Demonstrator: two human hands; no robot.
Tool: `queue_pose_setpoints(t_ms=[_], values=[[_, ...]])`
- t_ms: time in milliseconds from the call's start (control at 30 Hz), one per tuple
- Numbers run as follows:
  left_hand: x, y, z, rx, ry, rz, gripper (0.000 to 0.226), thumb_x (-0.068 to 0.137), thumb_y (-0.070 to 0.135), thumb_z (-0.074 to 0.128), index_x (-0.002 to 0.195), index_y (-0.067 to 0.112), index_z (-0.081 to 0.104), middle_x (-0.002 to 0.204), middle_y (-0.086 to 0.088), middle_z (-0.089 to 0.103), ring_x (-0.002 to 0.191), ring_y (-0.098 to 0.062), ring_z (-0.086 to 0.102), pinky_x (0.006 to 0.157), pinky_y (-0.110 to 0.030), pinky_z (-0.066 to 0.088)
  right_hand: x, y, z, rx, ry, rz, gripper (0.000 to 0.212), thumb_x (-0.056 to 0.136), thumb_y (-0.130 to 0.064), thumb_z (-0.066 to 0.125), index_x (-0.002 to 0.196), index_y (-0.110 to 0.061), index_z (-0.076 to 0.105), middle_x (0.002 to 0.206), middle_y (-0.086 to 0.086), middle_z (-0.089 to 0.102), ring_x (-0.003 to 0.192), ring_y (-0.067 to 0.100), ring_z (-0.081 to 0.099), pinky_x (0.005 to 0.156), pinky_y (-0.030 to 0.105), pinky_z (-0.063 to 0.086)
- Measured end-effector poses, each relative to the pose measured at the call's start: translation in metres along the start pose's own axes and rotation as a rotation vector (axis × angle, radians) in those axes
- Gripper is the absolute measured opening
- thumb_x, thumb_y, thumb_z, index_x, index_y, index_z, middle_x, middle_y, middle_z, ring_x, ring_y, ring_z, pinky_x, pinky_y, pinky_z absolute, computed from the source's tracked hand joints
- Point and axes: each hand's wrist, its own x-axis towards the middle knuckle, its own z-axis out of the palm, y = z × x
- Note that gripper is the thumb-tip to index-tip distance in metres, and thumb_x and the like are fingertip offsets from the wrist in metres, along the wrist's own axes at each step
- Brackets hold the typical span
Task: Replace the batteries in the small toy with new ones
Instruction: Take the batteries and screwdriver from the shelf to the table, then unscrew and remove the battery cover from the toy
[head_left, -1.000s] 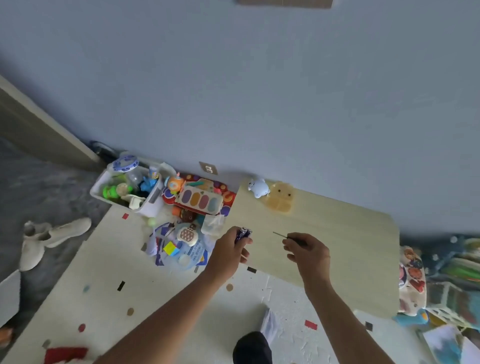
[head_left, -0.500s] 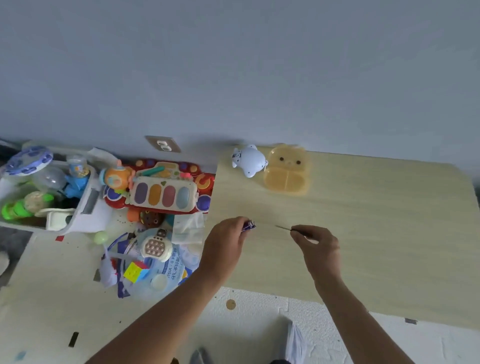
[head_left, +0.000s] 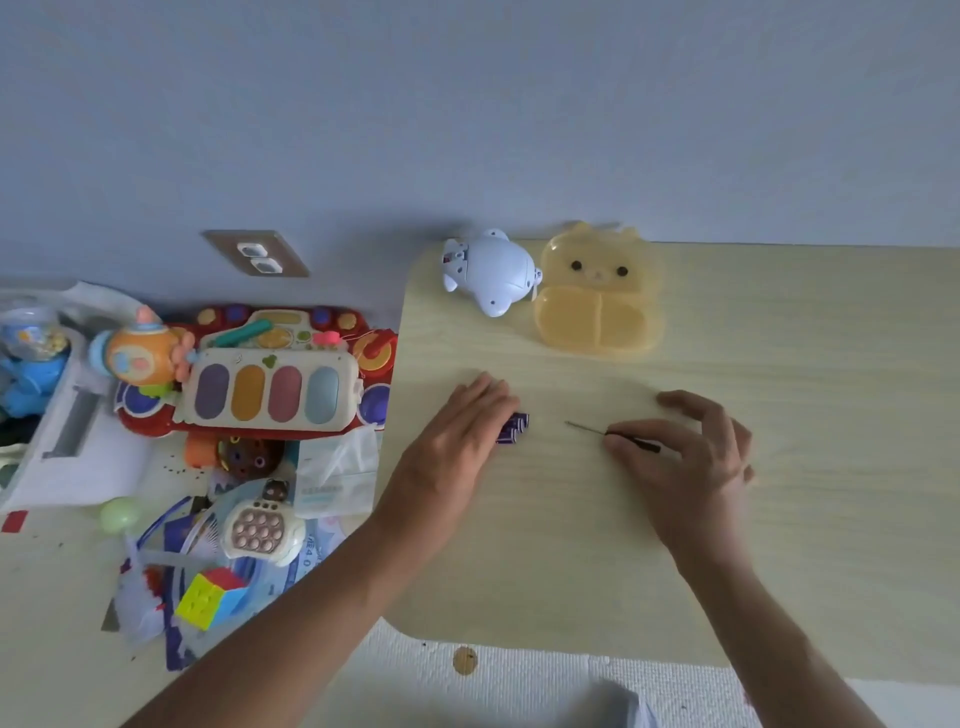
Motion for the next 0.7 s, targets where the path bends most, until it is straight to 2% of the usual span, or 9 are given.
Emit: queue_pose_setpoints(t_ms=[100, 167, 300, 400, 533, 700], values=[[0.002, -0.007, 0.008, -0.021, 0.012, 0.029, 0.061, 0.083, -0.002, 0.079, 0.141, 0.001, 0.058, 0.147, -0.012, 0.060, 0.145, -0.026, 0.048, 0.127, -0.034, 0.026, 0.000, 0.006, 0.004, -0.065, 0.042, -0.074, 0.023, 0.065, -0.030, 0.090, 0.077, -0.043, 0.076, 0.119, -0.010, 0.060, 0.118, 0.021, 0.044, 0.087, 0.035, 0.026], [0.008, -0.010, 0.010, -0.007, 0.027, 0.069, 0.064, 0.081, 0.009, 0.081, 0.140, 0.000, 0.058, 0.145, -0.013, 0.062, 0.141, -0.026, 0.050, 0.125, -0.034, 0.027, 0.001, 0.007, 0.004, -0.065, 0.052, -0.098, 0.030, 0.064, -0.031, 0.090, 0.076, -0.050, 0.070, 0.118, -0.011, 0.060, 0.118, 0.020, 0.044, 0.088, 0.034, 0.023], [0.014, -0.014, 0.008, 0.028, 0.010, 0.131, 0.060, 0.088, 0.026, 0.066, 0.142, 0.002, 0.056, 0.148, -0.010, 0.058, 0.145, -0.022, 0.043, 0.127, -0.030, 0.023, 0.003, 0.010, 0.005, -0.060, 0.046, -0.124, 0.033, 0.064, -0.032, 0.090, 0.076, -0.053, 0.068, 0.117, -0.015, 0.058, 0.115, 0.011, 0.039, 0.089, 0.029, 0.018], [0.015, -0.016, 0.005, -0.014, -0.023, 0.116, 0.059, 0.089, 0.034, 0.063, 0.141, 0.008, 0.056, 0.149, -0.007, 0.058, 0.147, -0.018, 0.039, 0.127, -0.026, 0.021, 0.002, 0.013, 0.005, -0.067, 0.039, -0.148, 0.028, 0.066, -0.034, 0.089, 0.076, -0.052, 0.071, 0.116, -0.017, 0.058, 0.114, 0.007, 0.037, 0.089, 0.030, 0.019], [0.021, -0.020, 0.001, -0.030, -0.036, 0.102, 0.059, 0.090, 0.052, 0.057, 0.134, 0.013, 0.063, 0.142, -0.002, 0.061, 0.140, -0.017, 0.043, 0.118, -0.030, 0.032, 0.003, 0.019, 0.008, -0.092, 0.034, -0.184, 0.019, 0.068, -0.041, 0.087, 0.076, -0.051, 0.073, 0.115, -0.020, 0.058, 0.115, 0.007, 0.038, 0.089, 0.031, 0.021], [0.022, -0.026, 0.000, -0.093, -0.082, 0.047, 0.062, 0.087, 0.063, 0.053, 0.136, 0.026, 0.059, 0.145, 0.016, 0.049, 0.140, -0.004, 0.035, 0.116, -0.026, 0.030, 0.004, 0.023, 0.009, -0.104, 0.049, -0.212, 0.015, 0.068, -0.048, 0.085, 0.074, -0.052, 0.072, 0.114, -0.024, 0.058, 0.117, 0.007, 0.041, 0.091, 0.034, 0.024]])
